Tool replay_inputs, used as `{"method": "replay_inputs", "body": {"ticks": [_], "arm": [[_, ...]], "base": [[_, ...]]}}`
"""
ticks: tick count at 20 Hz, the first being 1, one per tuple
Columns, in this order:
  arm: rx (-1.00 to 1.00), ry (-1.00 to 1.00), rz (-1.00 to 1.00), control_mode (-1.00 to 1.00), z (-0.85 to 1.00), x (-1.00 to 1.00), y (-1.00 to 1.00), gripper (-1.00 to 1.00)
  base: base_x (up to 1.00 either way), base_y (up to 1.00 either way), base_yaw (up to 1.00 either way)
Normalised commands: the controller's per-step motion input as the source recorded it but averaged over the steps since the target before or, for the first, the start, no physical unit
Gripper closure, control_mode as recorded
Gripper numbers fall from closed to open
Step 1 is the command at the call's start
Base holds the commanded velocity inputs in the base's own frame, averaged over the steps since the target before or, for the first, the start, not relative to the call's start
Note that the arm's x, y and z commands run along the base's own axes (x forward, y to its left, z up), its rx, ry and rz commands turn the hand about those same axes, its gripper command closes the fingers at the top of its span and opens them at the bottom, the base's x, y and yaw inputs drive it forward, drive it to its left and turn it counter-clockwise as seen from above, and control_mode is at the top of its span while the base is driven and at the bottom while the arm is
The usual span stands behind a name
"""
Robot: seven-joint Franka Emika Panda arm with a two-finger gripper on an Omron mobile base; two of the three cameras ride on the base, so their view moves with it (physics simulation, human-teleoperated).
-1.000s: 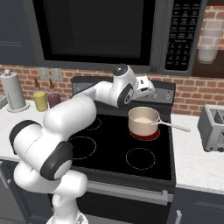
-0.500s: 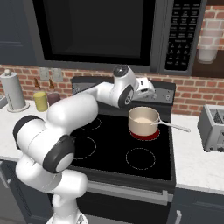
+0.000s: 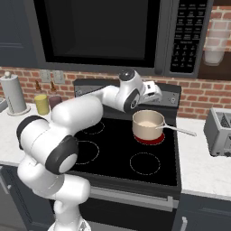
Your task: Turn off the rear right burner of the stove.
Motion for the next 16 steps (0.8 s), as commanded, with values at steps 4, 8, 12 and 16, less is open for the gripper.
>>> {"method": "replay_inputs", "body": {"ticks": [4,8,12,16], "arm": [[-0.02,-0.03,0.0,-1.0,-0.03,0.05,-0.1,-1.0],[-0.02,-0.06,0.01,-1.0,-0.07,0.05,-0.02,-1.0],[0.0,-0.09,0.04,-1.0,-0.08,0.1,0.0,-1.0],[0.0,-0.12,0.07,-1.0,-0.07,0.05,0.0,-1.0]], "base": [[0.0,0.0,0.0],[0.0,0.0,0.0],[0.0,0.0,0.0],[0.0,0.0,0.0]]}}
